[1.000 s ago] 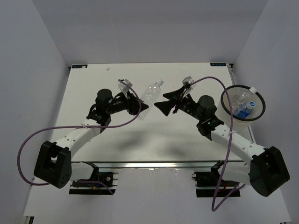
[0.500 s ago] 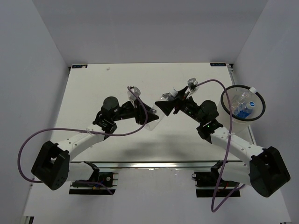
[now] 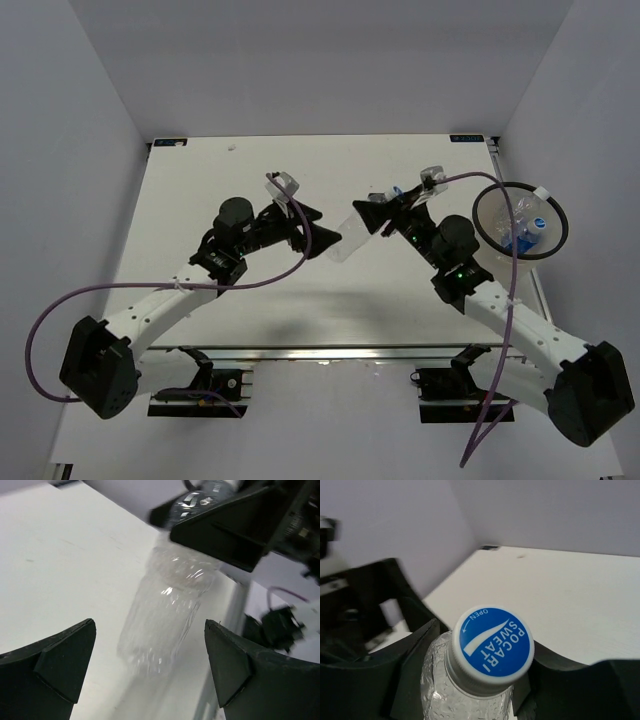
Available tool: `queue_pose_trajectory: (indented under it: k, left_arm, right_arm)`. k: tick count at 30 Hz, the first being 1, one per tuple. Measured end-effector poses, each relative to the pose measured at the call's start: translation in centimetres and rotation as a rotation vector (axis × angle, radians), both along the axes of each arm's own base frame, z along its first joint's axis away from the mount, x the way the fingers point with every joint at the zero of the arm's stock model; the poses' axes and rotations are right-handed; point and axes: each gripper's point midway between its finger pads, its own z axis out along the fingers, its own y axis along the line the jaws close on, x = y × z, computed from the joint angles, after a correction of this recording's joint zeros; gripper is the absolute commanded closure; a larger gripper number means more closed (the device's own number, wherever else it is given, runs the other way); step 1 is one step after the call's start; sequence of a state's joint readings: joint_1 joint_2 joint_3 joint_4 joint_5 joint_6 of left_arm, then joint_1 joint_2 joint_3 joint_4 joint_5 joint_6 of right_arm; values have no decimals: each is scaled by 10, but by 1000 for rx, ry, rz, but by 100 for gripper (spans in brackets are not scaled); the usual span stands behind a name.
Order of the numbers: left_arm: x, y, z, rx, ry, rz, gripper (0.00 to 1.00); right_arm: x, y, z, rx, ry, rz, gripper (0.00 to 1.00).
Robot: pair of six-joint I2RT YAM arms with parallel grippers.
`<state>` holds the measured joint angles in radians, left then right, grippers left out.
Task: Put the plastic bottles in the bin
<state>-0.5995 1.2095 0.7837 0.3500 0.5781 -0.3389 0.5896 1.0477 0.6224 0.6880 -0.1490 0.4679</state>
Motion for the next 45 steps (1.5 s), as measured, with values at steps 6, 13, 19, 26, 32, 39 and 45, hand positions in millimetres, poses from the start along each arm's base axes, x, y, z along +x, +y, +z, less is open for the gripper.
queue_pose_trajectory:
  k: [6, 13, 19, 26, 32, 39, 45]
  left_arm:
    - [44, 34, 30, 15, -56, 329, 2]
    - [83, 51, -1, 112, 32, 492, 2]
    - [98, 59, -39, 185, 121, 530, 2]
    - [107, 59, -54, 214, 160, 529, 2]
    - [110, 61, -58, 222, 175, 523, 2]
    - [118, 61, -67, 247, 211, 522, 2]
    - [119, 65, -72, 263, 233, 531, 2]
  right_arm:
    - [45, -72, 52, -146, -53, -450, 89]
    - [59, -210, 152, -216, -138, -1020, 90]
    - [57, -306, 177, -354, -46, -1352, 90]
    - [65, -324, 115, -568, 186, -1339, 90]
    - [68, -337, 68, -655, 348, -1304, 86]
    - [90, -343, 15, -640, 503, -1219, 84]
    - [101, -358, 5, -574, 552, -1214, 80]
